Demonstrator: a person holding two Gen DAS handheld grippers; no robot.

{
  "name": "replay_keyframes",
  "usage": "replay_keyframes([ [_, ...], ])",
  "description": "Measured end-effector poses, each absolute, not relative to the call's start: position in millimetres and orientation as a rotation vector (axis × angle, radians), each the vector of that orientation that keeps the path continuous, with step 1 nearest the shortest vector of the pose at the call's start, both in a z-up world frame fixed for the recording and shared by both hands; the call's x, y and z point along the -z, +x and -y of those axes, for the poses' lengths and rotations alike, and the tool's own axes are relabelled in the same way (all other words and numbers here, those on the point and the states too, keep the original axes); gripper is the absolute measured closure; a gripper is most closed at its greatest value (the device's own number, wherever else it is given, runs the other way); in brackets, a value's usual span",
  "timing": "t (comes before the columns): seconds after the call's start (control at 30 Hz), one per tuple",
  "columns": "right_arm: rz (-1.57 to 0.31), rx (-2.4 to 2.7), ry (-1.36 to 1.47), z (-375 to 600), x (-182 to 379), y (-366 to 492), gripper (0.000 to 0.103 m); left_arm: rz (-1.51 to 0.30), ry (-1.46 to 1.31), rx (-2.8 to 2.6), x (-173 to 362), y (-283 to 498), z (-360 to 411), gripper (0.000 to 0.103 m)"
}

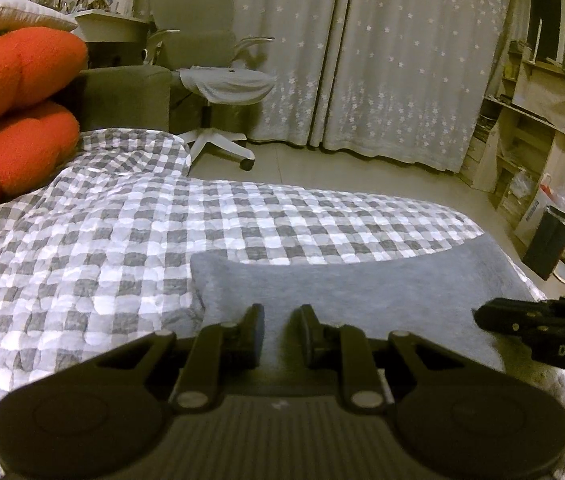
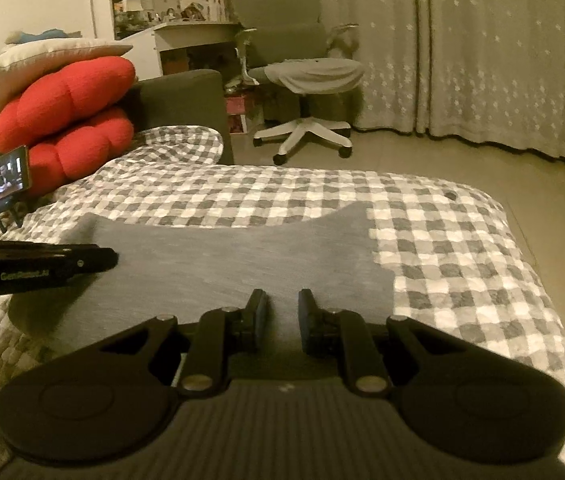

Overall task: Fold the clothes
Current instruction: 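Position both open grippers over the folded sweater's edge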

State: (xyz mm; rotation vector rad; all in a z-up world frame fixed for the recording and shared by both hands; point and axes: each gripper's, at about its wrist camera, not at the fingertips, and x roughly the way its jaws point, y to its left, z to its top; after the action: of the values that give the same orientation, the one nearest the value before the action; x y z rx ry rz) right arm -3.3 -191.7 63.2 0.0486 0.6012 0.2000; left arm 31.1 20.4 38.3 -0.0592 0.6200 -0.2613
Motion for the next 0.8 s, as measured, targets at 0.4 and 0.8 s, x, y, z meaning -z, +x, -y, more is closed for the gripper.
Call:
replay_keyframes([
  [0.4, -0.617, -0.186, 0.065, 199.1, -63.9, -5.0, 0.090, -0.624, -0.090, 0.246, -37.3, 39.1, -37.0, 0.084],
  [0.8, -0.617, -0.189, 0.112, 214.9, -70.6, -7.6, 0.090, -0.619, -0.166, 0.230, -46.1, 48.9, -59.9, 0.077],
])
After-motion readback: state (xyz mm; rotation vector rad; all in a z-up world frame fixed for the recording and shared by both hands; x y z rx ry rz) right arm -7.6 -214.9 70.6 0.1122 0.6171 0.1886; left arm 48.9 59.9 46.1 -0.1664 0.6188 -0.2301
